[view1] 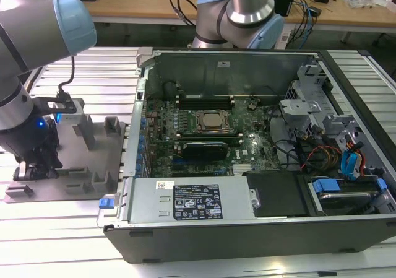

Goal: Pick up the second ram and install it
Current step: 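Pick up the second ram and move it above second insertion slot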

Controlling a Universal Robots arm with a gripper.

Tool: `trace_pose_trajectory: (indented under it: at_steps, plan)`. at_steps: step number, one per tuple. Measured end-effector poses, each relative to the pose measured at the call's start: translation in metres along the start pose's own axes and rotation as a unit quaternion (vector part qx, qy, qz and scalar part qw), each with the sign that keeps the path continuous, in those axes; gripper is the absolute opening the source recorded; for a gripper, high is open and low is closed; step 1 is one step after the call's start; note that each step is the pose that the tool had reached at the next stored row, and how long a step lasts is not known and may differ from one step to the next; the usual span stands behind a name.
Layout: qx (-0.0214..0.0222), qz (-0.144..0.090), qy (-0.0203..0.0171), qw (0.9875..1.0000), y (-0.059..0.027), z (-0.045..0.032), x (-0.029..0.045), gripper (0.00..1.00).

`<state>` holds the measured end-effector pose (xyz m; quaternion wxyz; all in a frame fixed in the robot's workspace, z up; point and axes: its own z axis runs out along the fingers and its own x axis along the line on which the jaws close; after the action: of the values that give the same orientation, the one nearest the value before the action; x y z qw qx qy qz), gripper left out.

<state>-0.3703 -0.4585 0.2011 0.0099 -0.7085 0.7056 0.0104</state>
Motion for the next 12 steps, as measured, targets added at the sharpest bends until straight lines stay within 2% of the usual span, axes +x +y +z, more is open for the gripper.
trace_pose_trajectory:
  at_steps: [2,4,12]
  plan:
    - [0.0,0.0,0.0,1.0,0.0,0.0001,0.0,0.27]
    - [0.0001,0.0,-0.0001,1.0,0.0,0.0002,0.0,0.11]
    - [0.0,0.0,0.0,1.0,0.0,0.0004,0.0,0.11]
